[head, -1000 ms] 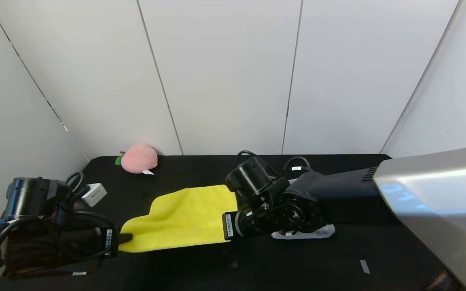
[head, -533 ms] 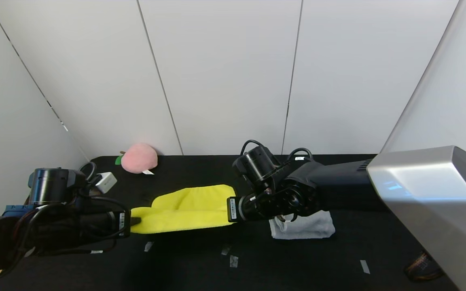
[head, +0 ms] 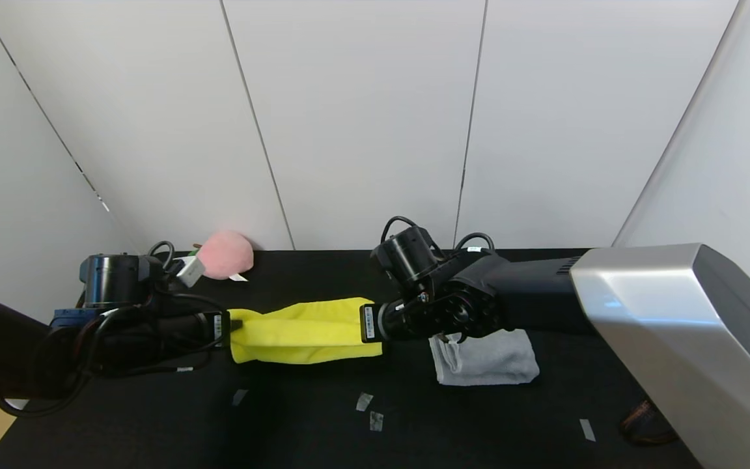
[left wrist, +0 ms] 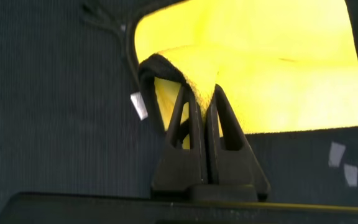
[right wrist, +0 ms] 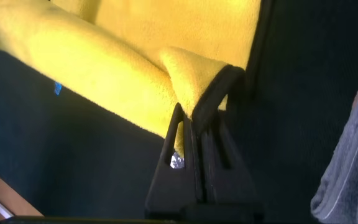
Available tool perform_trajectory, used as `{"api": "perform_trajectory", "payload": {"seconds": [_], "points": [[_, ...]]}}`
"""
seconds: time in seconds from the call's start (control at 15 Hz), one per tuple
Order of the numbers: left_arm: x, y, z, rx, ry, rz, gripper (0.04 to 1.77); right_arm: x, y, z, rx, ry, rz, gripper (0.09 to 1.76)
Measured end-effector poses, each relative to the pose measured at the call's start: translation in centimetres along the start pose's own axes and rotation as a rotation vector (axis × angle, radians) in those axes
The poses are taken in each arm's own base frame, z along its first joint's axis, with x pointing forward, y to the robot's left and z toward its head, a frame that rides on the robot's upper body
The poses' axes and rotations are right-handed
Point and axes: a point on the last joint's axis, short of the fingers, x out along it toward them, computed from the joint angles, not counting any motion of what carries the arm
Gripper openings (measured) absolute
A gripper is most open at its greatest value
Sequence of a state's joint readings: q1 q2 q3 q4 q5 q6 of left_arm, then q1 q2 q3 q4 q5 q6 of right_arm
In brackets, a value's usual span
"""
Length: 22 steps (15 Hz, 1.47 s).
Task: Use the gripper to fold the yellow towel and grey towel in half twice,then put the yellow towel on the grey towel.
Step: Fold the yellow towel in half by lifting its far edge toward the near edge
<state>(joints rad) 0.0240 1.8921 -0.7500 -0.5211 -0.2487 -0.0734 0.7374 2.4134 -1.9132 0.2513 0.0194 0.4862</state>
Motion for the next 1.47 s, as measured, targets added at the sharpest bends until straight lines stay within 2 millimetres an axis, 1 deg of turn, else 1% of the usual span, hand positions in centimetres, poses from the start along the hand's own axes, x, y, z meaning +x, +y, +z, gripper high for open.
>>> {"api": "perform_trajectory", "payload": {"seconds": [0.33, 0.8, 0.87, 0.93, 1.0, 1.13, 1.2, 1.33, 1.47], "points": [[2.2, 0.3, 0.1, 0.006, -0.011, -0.006, 0.12, 0.8, -0.7, 0.5, -0.023, -0.037, 0.004, 0.14], [3.5, 0.5, 0.7, 0.009, -0.021, -0.007, 0.12, 1.6, -1.5, 1.0, -0.051, -0.089, 0.012, 0.14], [3.6, 0.6, 0.8, 0.011, -0.024, -0.007, 0.21, 1.7, -1.7, 1.1, -0.055, -0.091, 0.010, 0.14], [3.8, 0.5, 0.9, 0.013, -0.026, -0.009, 0.42, 1.8, -1.9, 1.2, -0.061, -0.095, 0.008, 0.14], [3.9, 0.4, 0.9, 0.015, -0.026, -0.008, 0.56, 1.9, -2.2, 1.3, -0.066, -0.097, 0.004, 0.35], [4.2, 0.3, 1.2, 0.019, -0.035, 0.010, 0.83, 2.1, -2.6, 1.4, -0.087, -0.100, -0.004, 0.66], [4.4, 0.3, 1.3, 0.021, -0.040, 0.017, 0.92, 2.2, -2.8, 1.5, -0.088, -0.113, -0.002, 0.78], [4.6, 0.3, 1.9, 0.024, -0.057, 0.022, 1.11, 2.5, -2.8, 1.9, -0.094, -0.158, 0.015, 0.98], [4.6, 0.4, 2.4, 0.026, -0.071, 0.024, 1.25, 2.9, -3.1, 2.0, -0.126, -0.177, 0.015, 1.15]]}}
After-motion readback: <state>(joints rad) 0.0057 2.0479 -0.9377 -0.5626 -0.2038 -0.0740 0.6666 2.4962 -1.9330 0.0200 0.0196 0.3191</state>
